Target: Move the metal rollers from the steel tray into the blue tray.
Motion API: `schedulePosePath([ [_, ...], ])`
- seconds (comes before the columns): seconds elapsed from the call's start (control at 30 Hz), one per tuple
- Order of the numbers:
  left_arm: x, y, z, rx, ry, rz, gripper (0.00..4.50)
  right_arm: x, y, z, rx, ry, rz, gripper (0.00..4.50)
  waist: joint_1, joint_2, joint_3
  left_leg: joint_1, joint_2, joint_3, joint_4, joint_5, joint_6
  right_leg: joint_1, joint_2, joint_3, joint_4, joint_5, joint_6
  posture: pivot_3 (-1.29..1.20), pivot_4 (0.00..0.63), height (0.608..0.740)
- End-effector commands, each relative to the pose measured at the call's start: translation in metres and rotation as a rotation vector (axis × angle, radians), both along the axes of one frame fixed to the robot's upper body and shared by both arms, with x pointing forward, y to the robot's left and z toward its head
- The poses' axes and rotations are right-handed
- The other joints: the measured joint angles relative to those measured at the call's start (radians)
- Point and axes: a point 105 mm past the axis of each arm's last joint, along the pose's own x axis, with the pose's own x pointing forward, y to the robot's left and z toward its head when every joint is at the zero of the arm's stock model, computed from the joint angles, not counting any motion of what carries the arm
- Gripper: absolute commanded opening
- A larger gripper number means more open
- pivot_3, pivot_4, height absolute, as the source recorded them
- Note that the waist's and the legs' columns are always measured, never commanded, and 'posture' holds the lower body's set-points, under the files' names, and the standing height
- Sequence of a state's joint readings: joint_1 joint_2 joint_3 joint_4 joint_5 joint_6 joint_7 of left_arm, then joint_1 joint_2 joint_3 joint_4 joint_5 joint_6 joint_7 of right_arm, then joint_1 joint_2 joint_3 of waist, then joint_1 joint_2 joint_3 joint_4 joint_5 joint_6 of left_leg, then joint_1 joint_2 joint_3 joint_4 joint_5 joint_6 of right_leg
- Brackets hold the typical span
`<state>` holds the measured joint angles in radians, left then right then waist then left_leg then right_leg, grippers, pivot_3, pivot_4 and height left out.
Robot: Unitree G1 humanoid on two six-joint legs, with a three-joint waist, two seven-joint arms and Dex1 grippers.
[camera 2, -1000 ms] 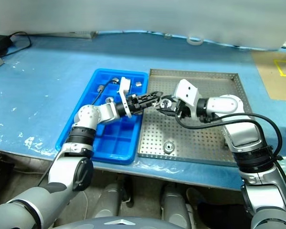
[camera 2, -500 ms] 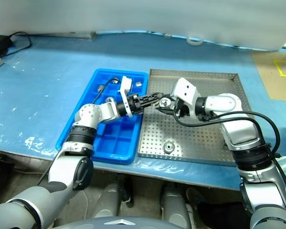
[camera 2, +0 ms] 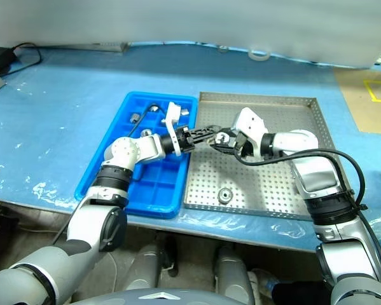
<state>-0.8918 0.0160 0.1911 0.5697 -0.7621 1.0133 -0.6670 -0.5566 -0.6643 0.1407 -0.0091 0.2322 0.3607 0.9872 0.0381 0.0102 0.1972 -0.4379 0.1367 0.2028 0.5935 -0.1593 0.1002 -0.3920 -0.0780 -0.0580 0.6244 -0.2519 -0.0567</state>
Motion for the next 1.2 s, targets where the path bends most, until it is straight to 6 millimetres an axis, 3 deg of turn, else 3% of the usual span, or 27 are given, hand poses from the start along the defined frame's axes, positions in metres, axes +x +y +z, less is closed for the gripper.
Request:
schedulePosePath([
  [0.03,0.015,0.028,0.020,-0.036,-0.077,0.098,1.33,0.022,-0.069,-0.022,-0.071,0.041,-0.287,1.66,0.000,0.000,0.000,0.000,0.000,0.000,0.001,0.000,0.001,0.000,0.000,0.000,0.000,0.000,0.000,-0.17,0.150,0.740],
  [0.27,0.016,0.033,0.020,-0.016,-0.085,0.118,1.33,0.022,-0.077,-0.043,-0.135,0.050,-0.296,1.66,0.001,0.000,0.000,-0.001,-0.001,0.000,0.003,-0.002,0.003,0.001,-0.002,-0.001,0.000,0.000,0.000,-0.15,0.150,0.740],
  [0.37,0.018,0.039,0.025,-0.013,-0.103,0.128,1.33,0.023,-0.075,-0.042,-0.132,0.041,-0.288,1.66,0.001,0.000,0.000,-0.001,-0.001,0.000,0.003,-0.002,0.003,0.001,-0.002,-0.001,0.000,0.000,0.000,-0.15,0.150,0.740],
  [0.6,0.022,0.051,0.043,-0.016,-0.163,0.167,1.33,0.024,-0.091,-0.044,-0.178,0.021,-0.320,1.66,0.003,0.000,0.000,-0.001,-0.001,0.000,0.003,-0.002,0.003,0.001,-0.002,-0.001,0.000,0.000,0.000,-0.12,0.150,0.740],
  [0.77,0.022,0.058,0.040,0.000,-0.159,0.186,1.33,0.020,-0.104,-0.056,-0.236,0.023,-0.346,1.66,0.006,0.000,0.000,-0.002,-0.001,0.000,0.003,-0.002,0.004,0.001,-0.003,-0.002,-0.001,0.000,0.000,-0.11,0.150,0.740],
  [0.93,0.019,0.062,0.047,0.037,-0.229,0.192,1.33,0.031,-0.112,-0.052,-0.274,-0.047,-0.404,1.66,0.004,0.000,0.000,-0.002,-0.001,0.000,0.003,-0.002,0.004,0.001,-0.003,-0.002,0.000,0.000,0.000,-0.11,0.150,0.740],
  [1.07,0.018,0.085,0.076,0.062,-0.470,0.297,1.33,0.033,-0.116,-0.043,-0.258,-0.071,-0.418,1.66,0.007,0.000,0.000,-0.001,-0.001,0.000,0.003,-0.002,0.003,0.001,-0.003,-0.002,0.000,0.000,0.000,-0.11,0.150,0.740],
  [1.2,0.017,0.109,0.089,0.103,-0.532,0.331,1.33,0.031,-0.120,-0.044,-0.290,-0.077,-0.414,1.66,0.003,0.001,0.000,-0.003,-0.001,-0.001,0.001,-0.003,0.003,0.002,-0.003,-0.005,-0.004,0.000,0.000,-0.11,0.150,0.740],
])
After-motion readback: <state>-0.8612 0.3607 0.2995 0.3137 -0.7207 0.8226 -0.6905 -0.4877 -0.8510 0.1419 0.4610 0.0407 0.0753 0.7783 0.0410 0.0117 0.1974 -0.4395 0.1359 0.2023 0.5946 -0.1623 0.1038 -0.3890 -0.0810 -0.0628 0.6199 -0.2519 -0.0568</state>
